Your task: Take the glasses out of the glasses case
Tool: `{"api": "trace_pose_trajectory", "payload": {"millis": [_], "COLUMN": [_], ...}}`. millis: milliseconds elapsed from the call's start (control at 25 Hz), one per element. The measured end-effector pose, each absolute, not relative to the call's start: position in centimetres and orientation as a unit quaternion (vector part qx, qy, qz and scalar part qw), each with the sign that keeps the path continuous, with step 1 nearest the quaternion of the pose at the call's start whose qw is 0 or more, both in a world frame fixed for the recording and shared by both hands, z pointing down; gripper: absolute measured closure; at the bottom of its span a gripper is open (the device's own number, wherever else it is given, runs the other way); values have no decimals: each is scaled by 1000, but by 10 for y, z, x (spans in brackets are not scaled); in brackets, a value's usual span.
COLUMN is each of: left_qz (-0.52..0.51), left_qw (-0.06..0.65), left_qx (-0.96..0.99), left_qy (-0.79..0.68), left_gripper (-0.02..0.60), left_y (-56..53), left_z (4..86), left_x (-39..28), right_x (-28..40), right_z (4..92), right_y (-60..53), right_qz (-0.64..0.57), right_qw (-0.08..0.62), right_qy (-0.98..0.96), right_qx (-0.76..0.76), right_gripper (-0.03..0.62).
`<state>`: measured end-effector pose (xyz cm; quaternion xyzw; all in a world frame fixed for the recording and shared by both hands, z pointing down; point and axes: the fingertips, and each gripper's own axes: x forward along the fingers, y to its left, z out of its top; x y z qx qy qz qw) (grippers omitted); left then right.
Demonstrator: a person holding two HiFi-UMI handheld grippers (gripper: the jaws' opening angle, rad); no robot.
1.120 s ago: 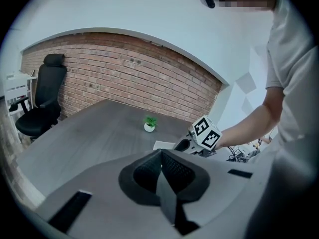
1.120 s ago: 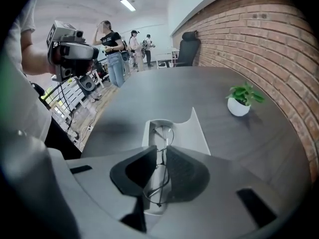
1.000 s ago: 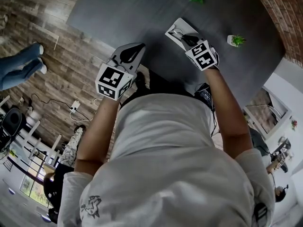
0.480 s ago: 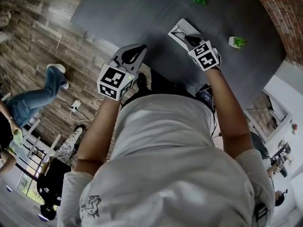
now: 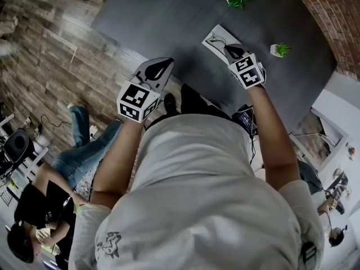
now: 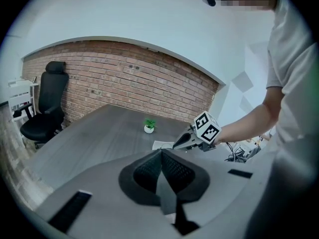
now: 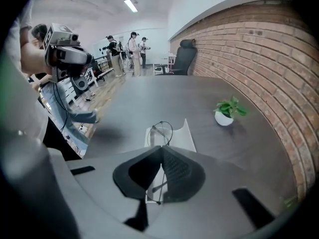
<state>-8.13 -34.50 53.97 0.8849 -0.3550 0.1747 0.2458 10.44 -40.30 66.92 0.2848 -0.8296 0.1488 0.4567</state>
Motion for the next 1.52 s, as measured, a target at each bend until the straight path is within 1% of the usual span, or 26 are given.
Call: {"api": "trace_pose_trajectory", "payload": {"millis": [400, 720, 1320, 1520], "left_qz": [163, 144, 103, 88], "left_qw": [215, 181, 134, 125], "left_qx": [897, 907, 923, 926], "left_qy": [-350, -352, -345, -346], "left_gripper": [571, 570, 569, 570], "left_y": [-326, -300, -223, -198], "left_z": [509, 475, 421, 409], "left_x": [-89, -110, -148, -160], "right_x": [104, 101, 49, 35], "right_z": [622, 577, 457, 428], "right_y": [-389, -361, -264, -224], "right_qz": [128, 112, 61, 50], "right_qw": [425, 389, 262, 224], "right_qy": [-835, -837, -872, -878], "right_qx": [326, 369, 409, 420], "right_gripper": [580, 580, 580, 580]}}
